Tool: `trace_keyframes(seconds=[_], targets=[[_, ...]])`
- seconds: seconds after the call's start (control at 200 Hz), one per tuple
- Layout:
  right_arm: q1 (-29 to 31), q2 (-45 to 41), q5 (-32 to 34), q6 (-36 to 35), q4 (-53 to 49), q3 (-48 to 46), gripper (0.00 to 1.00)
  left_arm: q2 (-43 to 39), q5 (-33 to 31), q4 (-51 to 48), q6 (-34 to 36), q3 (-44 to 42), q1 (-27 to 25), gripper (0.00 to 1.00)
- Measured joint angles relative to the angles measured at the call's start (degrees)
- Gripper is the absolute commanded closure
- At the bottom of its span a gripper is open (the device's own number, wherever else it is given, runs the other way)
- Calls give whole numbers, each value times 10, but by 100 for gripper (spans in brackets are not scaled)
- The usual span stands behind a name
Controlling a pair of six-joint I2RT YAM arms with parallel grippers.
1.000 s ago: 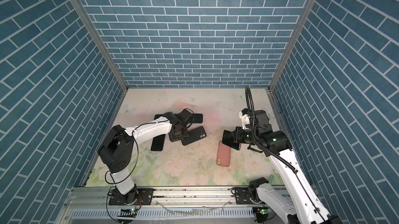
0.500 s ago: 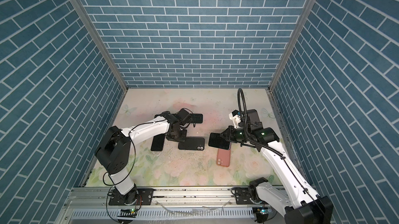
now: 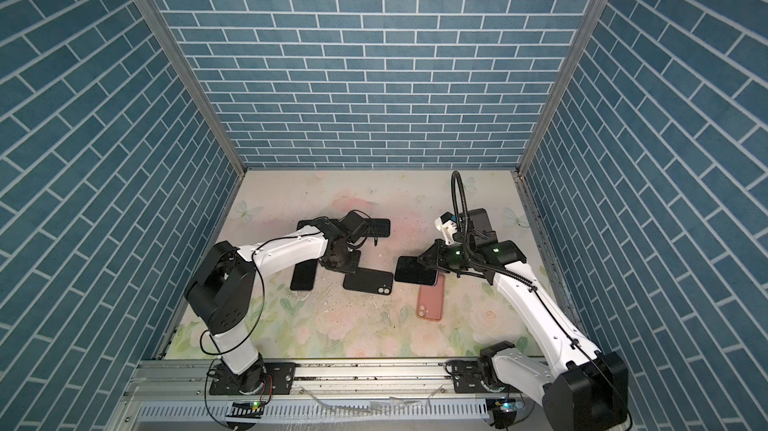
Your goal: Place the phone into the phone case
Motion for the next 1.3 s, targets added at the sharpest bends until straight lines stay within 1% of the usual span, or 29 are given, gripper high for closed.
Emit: trace_keyframes(seconds=[0.065, 0.17, 0.205, 0.25, 0.305, 0.405, 0.5, 0.66, 0.795, 1.02, 1.175, 1.3], targets=[[0, 10, -3, 0, -1, 8, 100, -12, -3, 5, 0, 0, 4, 49], [0, 25, -13, -3, 0, 24, 100, -55, -3, 14, -4, -1, 16, 31], [0, 31, -17, -5, 1, 30, 100, -76, -2, 18, -6, -2, 22, 28], [1, 39, -23, -6, 1, 37, 100, -103, 3, 23, -8, -3, 32, 26], [4, 51, -28, -10, 2, 46, 100, -136, 11, 32, -17, -7, 47, 21], [27, 78, -32, -11, 12, 58, 100, -193, 43, 49, -34, -27, 79, 20], [64, 104, -31, -8, 37, 63, 100, -228, 96, 65, -54, -62, 108, 20], [119, 156, -27, 33, 127, 55, 100, -237, 184, 95, -79, -129, 128, 20], [148, 207, -16, 79, 216, 33, 100, -244, 235, 119, -99, -176, 139, 20], [165, 287, 5, 157, 345, -7, 100, -268, 284, 173, -130, -228, 161, 20], [166, 324, 8, 183, 387, -11, 100, -266, 302, 225, -153, -270, 161, 20], [167, 338, 8, 190, 403, -12, 100, -243, 310, 267, -173, -297, 161, 20]])
